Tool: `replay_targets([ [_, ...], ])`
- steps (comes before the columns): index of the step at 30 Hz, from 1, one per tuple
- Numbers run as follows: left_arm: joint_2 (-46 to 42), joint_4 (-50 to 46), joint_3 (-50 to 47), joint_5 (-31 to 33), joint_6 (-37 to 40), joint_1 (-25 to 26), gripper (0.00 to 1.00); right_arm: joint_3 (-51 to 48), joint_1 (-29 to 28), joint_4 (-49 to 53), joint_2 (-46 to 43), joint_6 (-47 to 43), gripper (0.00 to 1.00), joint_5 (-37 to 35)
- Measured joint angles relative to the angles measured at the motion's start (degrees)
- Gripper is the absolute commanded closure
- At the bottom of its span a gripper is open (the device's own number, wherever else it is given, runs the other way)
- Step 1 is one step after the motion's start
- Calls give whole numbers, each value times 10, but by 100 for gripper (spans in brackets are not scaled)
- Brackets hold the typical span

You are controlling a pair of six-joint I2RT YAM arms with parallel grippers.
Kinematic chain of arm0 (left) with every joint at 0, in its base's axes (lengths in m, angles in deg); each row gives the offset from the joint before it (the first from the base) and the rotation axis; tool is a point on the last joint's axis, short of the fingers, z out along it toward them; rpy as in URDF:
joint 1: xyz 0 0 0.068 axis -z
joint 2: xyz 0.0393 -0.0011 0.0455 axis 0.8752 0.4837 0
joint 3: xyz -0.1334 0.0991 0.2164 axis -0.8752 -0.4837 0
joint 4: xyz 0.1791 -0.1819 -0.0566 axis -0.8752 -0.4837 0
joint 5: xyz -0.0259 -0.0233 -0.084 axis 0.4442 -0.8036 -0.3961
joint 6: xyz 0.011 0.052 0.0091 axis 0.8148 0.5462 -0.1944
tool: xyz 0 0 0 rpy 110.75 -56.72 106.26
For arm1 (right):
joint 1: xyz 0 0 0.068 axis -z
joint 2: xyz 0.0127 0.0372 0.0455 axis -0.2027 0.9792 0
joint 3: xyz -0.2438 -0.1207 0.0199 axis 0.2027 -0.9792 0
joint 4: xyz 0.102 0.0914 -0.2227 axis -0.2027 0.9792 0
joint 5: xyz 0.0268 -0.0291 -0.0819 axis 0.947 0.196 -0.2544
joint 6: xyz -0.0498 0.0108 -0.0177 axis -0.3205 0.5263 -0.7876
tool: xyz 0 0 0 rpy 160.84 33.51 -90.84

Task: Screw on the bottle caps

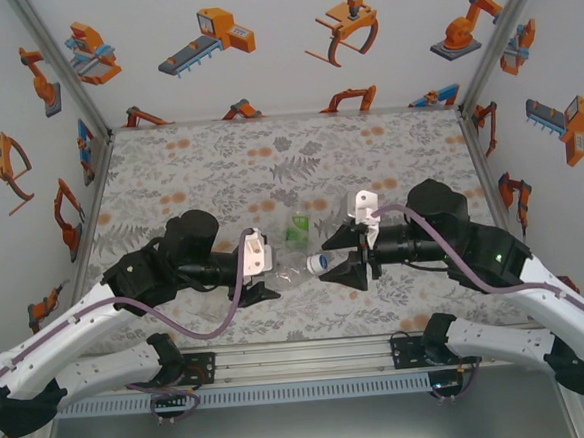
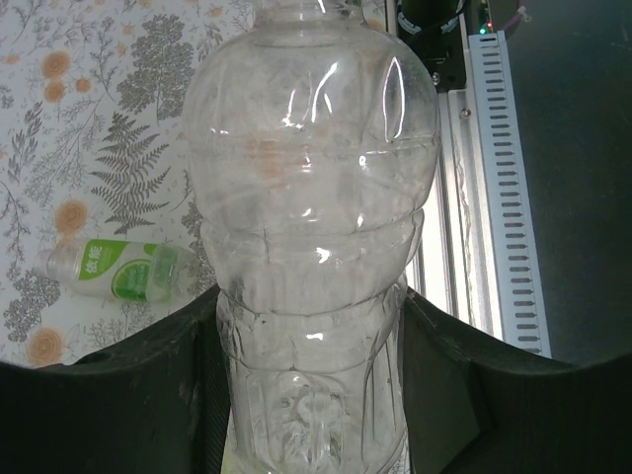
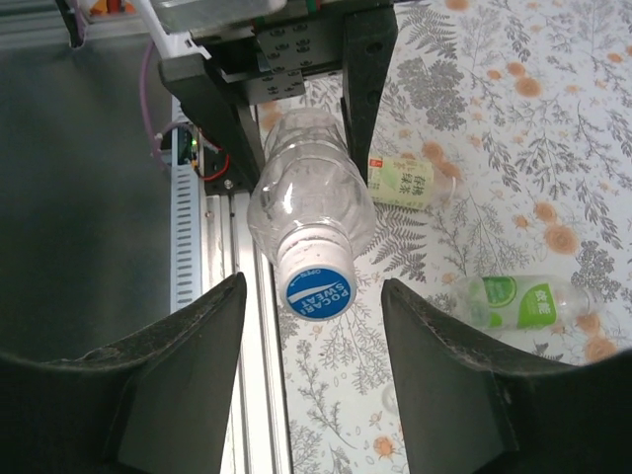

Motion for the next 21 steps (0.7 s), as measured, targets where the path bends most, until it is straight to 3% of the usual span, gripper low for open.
replay_targets([
  [4, 0, 0, 0, -5, 0, 0, 100, -12, 0, -17, 1, -3, 53, 2],
  [14, -7, -1, 0, -5, -1, 0, 100, -13, 0, -38, 0, 5, 89, 13],
  [18, -9, 0, 0, 7, -1, 0, 100, -16, 0, -49, 0, 87, 100, -20],
  [21, -10, 0, 0, 20, -1, 0, 100, -19, 0, -56, 2, 205, 100, -63],
])
